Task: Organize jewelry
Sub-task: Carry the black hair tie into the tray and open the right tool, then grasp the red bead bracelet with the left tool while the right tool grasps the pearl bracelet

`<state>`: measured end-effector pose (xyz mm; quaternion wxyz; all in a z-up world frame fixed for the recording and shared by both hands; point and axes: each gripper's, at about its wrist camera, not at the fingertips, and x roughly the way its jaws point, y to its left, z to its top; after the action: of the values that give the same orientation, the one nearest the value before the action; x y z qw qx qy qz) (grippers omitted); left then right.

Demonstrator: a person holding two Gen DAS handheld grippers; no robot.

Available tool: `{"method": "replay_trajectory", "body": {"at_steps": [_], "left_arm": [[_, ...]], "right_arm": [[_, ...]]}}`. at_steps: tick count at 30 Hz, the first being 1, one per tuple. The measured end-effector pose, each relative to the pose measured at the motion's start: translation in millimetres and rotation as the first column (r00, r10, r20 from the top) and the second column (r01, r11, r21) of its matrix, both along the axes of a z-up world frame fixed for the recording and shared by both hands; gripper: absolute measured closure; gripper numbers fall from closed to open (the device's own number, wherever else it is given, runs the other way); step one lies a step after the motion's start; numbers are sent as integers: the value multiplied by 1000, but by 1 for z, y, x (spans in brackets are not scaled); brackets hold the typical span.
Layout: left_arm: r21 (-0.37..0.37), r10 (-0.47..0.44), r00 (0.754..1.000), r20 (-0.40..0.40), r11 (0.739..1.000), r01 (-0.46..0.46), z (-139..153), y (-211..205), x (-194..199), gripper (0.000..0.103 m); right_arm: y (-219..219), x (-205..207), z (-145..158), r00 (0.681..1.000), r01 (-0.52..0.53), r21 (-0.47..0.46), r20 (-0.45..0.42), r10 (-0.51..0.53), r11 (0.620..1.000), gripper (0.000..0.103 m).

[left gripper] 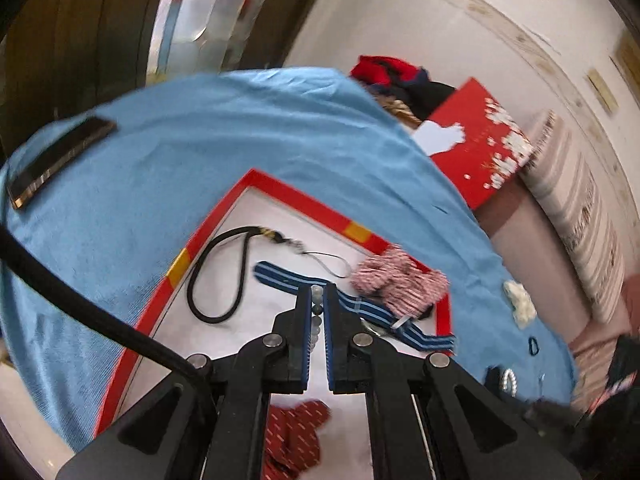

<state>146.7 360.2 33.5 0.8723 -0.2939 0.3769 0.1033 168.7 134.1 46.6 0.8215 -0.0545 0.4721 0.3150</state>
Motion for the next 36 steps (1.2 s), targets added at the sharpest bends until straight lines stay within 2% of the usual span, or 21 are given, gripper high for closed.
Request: {"method": "replay_trajectory", "body": {"at_steps": [5, 12, 13, 15, 17, 19, 25, 28, 32, 36], "left_arm": [[-43, 20, 1000, -21, 999, -21, -15, 15, 11, 98], [-42, 26, 999, -35, 999, -27, -16, 15, 15, 97], [-42, 36, 999, -37, 998, -38, -16, 16, 14, 97], [-57, 41, 999, -35, 997, -43, -16, 18, 13, 95], [-82, 53, 998, -24, 995, -54, -16, 21, 9, 77], [-78, 74, 997, -10, 994, -75, -14, 24, 4, 68], [-106, 73, 996, 60, 992, -66, -5, 23, 0, 66], [-84, 50, 995, 81, 995, -43, 0, 14, 0, 64], [-47, -4, 995, 95, 999, 9, 6, -9, 4, 62], [-17, -73, 992, 104, 997, 75, 12, -36, 8, 62]], "right_arm": [[50, 5, -32, 997, -44, -31, -58, 42, 999, 98], [72, 6, -55, 993, -55, -56, -112, 48, 997, 97], [70, 6, -55, 991, -52, -57, -123, 44, 997, 96], [68, 7, -53, 989, -59, -48, -139, 52, 997, 87], [58, 7, -44, 992, -58, -53, -112, 52, 997, 79], [49, 10, -36, 996, -47, -68, -77, 42, 997, 77], [-2, 29, -14, 998, 53, -69, -20, -55, 996, 77], [-41, 38, -8, 990, 141, -60, -9, -142, 988, 77], [-105, 45, -8, 961, 275, -62, -8, -276, 959, 77], [-183, 43, -16, 907, 417, -79, -34, -420, 906, 77]]}}
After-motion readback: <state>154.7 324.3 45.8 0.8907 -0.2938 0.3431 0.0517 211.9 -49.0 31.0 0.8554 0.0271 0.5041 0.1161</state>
